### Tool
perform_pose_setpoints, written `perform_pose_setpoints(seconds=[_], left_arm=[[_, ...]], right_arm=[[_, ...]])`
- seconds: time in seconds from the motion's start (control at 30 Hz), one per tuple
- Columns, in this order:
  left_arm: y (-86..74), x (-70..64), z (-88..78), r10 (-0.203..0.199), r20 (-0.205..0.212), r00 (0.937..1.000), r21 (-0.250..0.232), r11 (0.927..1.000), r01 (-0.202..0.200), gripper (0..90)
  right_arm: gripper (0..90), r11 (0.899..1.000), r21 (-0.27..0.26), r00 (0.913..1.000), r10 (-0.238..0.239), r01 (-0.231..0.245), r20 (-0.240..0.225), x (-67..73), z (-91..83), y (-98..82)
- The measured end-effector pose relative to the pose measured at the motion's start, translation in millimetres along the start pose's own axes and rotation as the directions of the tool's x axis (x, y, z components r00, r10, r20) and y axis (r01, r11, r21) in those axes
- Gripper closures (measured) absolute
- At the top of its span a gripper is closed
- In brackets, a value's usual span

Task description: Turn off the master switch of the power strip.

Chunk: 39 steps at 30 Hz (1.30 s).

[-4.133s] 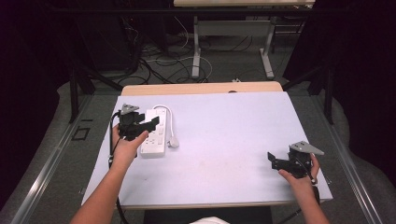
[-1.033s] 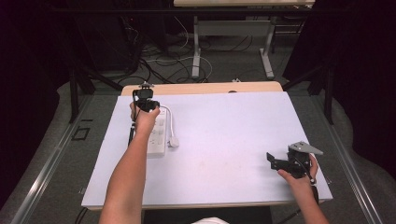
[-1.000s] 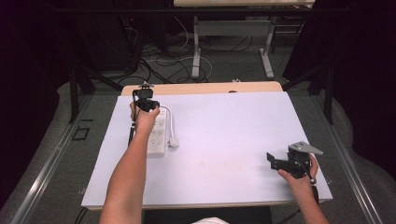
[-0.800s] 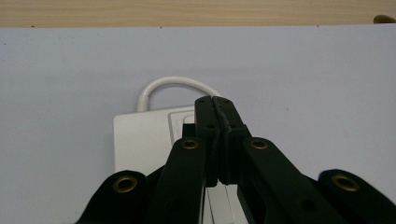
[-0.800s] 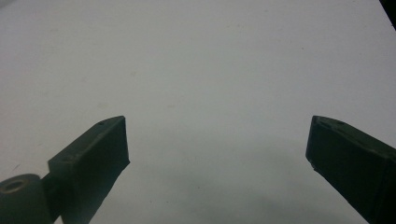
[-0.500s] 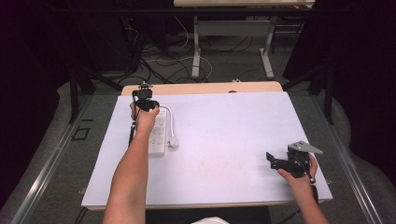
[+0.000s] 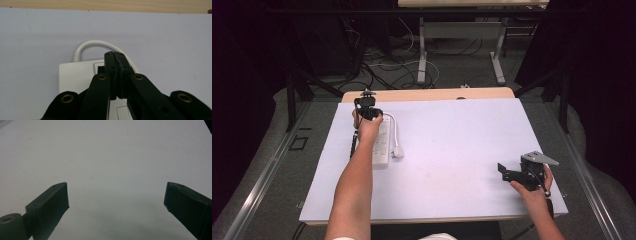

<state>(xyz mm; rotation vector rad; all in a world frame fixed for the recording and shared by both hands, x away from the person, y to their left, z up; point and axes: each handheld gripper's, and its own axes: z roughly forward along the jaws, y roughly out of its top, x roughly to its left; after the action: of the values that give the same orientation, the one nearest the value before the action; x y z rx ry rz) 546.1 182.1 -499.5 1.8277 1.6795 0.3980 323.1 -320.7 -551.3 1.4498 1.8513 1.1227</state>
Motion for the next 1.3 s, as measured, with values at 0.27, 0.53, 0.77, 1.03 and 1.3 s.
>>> perform_pose_setpoints(seconds=[0.27, 0.53, 0.77, 1.03, 1.3], left_arm=[[-1.0, 0.4, 7.1, -0.009, 0.002, 1.0000, 0.005, 0.9999, 0.009, 90.0], [-3.3, 0.7, 17.0, -0.011, -0.018, 0.9998, 0.006, 0.9999, 0.011, 90.0], [-5.1, 1.2, 22.3, -0.017, -0.027, 0.9995, 0.018, 0.9997, 0.018, 90.0], [-5.4, -0.4, 25.6, -0.013, -0.034, 0.9994, 0.024, 0.9996, 0.014, 90.0], [-5.8, -1.8, 26.9, 0.004, -0.042, 0.9991, 0.033, 0.9995, -0.003, 90.0]], right_arm=[[5.2, 1.000, -0.001, 1.0000, -0.001, 0.001, 0.001, 0.1, -1.8, 0.2], [5.2, 1.000, -0.003, 0.9999, -0.010, 0.010, 0.005, -1.1, -1.6, 0.0], [5.2, 1.000, -0.025, 0.9999, 0.010, -0.009, 0.013, -0.3, -0.1, -0.9], [5.2, 1.000, -0.008, 1.0000, -0.002, 0.003, 0.008, -1.7, -1.0, -1.0], [5.2, 1.000, 0.005, 1.0000, 0.002, -0.002, -0.002, -1.5, -1.5, -1.1]])
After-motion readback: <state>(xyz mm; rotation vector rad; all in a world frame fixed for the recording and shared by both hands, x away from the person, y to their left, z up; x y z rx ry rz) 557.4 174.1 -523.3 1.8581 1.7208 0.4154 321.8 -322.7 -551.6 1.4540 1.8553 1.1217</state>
